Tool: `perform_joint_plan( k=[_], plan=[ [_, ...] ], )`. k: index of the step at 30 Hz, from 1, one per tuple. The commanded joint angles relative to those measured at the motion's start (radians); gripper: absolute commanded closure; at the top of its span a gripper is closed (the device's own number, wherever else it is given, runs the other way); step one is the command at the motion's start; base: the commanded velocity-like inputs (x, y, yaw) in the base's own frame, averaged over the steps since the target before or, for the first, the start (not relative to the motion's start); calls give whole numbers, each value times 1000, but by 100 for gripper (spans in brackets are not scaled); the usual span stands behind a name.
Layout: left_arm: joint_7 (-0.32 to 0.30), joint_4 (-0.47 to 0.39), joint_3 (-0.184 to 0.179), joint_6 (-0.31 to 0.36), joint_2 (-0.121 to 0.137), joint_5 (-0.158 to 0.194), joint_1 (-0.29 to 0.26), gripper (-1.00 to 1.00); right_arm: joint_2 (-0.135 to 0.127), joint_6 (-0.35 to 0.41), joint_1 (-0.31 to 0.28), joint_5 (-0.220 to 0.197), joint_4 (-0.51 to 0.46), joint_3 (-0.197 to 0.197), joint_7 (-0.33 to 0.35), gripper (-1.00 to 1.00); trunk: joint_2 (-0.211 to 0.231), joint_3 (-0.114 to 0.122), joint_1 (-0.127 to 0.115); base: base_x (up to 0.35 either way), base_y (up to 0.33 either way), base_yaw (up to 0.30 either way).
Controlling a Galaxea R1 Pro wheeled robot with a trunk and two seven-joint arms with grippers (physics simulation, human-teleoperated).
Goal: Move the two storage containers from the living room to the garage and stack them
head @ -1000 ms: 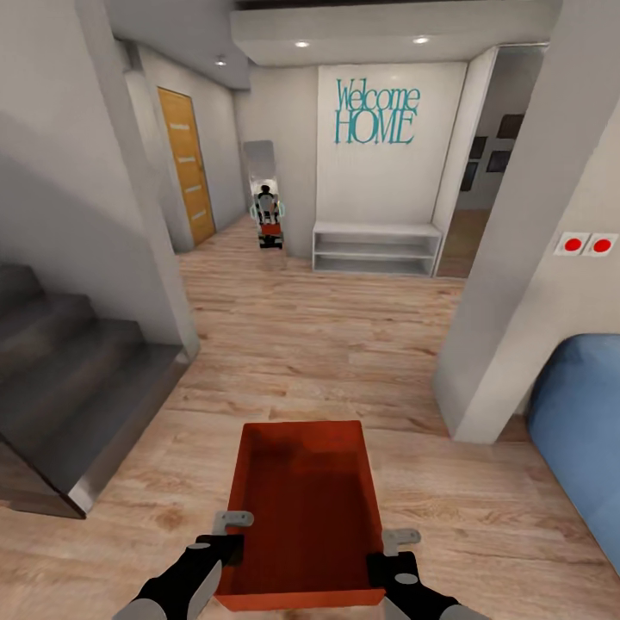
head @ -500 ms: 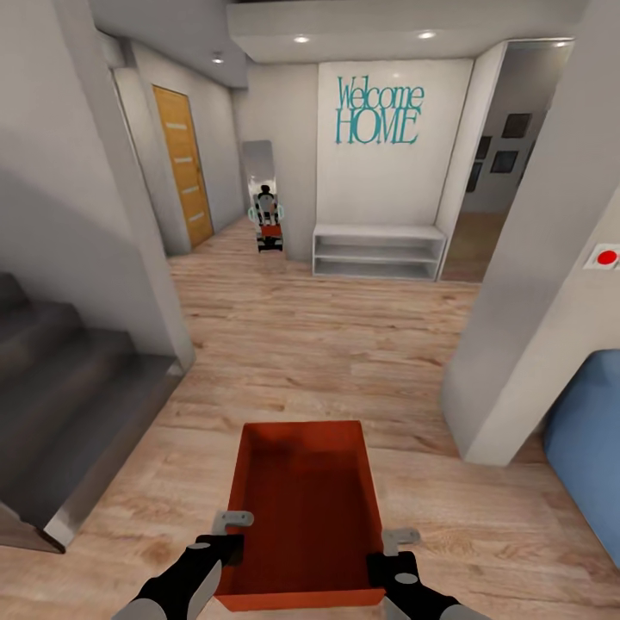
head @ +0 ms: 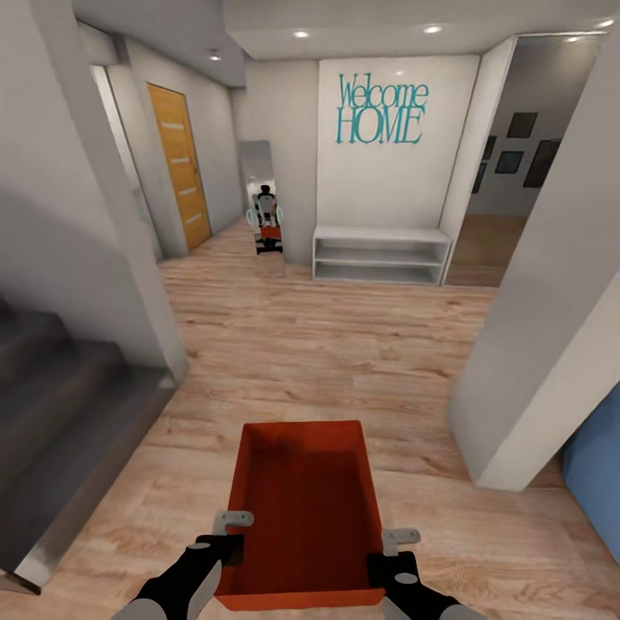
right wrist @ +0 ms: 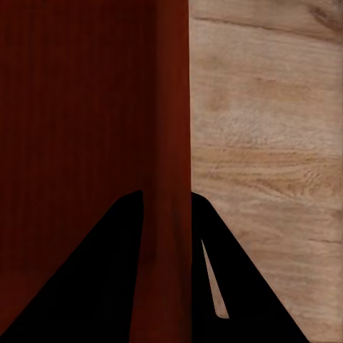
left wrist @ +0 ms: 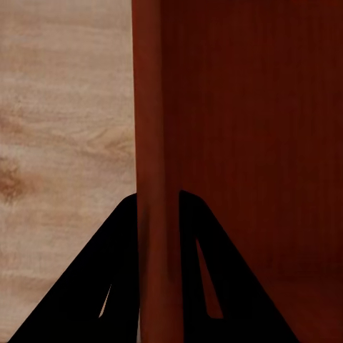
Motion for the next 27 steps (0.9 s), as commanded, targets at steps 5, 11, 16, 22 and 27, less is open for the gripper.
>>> perform_joint_plan(
  k=[5, 11, 16, 22, 27],
  plan=[
    [9, 1, 8, 7, 11, -4, 0, 100, -26, -26, -1, -2, 5, -1, -6, 100, 0, -1, 1, 324, 0, 0],
    [9, 1, 8, 7, 11, -4, 0, 100, -26, -26, -1, -2, 5, 0, -6, 100, 0, -1, 1, 324, 0, 0],
    [9, 1, 8, 7, 11, -4, 0, 100, -26, -26, -1, -2, 5, 0, -6, 100, 0, -1, 1, 324, 0, 0],
    [9, 1, 8, 7, 11, -4, 0, 100, -26, -26, -1, -2, 5, 0, -6, 100, 0, -1, 1, 324, 0, 0],
    [9, 1, 8, 7, 11, -4, 0, 100, -26, -26, -1, -1, 5, -1, -6, 100, 0, -1, 1, 324, 0, 0]
  ],
)
